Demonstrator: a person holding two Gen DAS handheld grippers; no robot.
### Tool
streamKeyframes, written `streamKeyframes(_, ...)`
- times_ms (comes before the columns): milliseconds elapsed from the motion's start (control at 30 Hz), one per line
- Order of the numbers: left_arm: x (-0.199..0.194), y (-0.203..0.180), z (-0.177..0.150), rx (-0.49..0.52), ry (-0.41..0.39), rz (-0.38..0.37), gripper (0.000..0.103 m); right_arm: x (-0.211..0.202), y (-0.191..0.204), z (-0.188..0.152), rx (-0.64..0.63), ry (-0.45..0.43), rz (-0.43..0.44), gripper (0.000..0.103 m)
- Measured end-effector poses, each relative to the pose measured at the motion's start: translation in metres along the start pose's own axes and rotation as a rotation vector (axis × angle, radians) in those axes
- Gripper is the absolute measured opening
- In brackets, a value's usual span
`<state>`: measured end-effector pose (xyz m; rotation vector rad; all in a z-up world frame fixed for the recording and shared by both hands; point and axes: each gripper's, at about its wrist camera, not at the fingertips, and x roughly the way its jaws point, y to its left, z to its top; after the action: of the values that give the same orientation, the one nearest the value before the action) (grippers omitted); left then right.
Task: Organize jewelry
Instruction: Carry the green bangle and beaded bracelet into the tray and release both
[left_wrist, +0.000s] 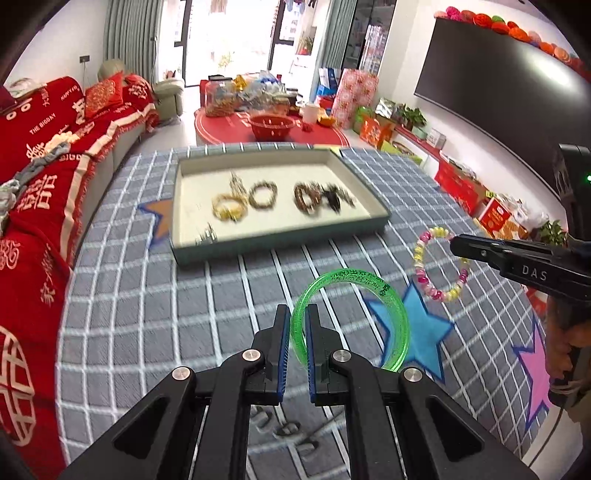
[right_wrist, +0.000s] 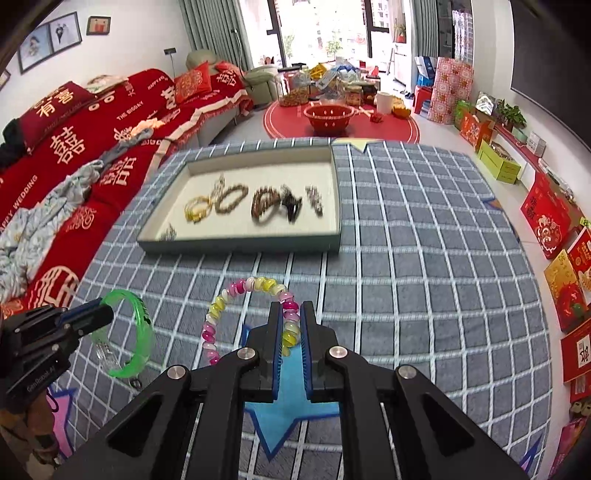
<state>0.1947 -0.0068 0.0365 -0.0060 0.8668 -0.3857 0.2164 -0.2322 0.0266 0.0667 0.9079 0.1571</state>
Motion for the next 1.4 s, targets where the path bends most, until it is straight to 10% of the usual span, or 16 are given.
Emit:
streamKeyframes(800,0.061,0.042,0.101,-0.026,-0.035,0.101,0.021,0.064,0.001,0.124,0.049,-0.026,0.031,0.010)
streamKeyframes(1400,0.136,0.075,0.136,-0.094,0.004,0.172,0.021,0.142,-0.025,0.149,0.180,0.013,0.038,0.010)
